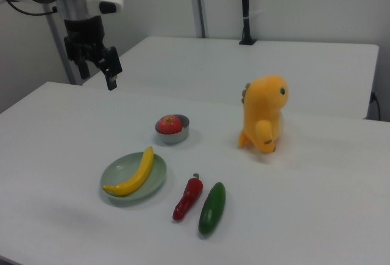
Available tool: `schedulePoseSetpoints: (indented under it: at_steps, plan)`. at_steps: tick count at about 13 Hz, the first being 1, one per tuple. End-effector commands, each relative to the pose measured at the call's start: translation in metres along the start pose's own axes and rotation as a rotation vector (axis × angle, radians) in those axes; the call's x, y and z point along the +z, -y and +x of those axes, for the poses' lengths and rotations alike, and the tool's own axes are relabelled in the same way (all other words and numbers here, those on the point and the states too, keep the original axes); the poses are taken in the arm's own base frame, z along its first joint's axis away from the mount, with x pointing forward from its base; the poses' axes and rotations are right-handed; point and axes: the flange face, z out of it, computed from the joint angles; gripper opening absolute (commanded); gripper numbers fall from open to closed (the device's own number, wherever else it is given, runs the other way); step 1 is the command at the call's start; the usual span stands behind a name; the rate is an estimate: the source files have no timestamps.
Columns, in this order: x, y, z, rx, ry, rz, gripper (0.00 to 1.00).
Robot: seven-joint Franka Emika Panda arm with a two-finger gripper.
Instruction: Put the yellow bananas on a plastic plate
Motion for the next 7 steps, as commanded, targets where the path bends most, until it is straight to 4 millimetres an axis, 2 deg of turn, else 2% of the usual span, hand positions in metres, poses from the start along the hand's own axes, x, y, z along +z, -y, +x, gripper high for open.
schedulePoseSetpoints:
  at_steps: [1, 3, 7]
  plan:
    - [-0.0028, -0.0016, 0.0074, -0.151, -0.091, 0.006, 1.00]
    - [-0.0026, -0.0068, 0.0076, -0.199, -0.090, 0.003, 1.00]
    - [-0.0022, -0.0021, 0.0070, -0.205, -0.090, 0.001, 1.00]
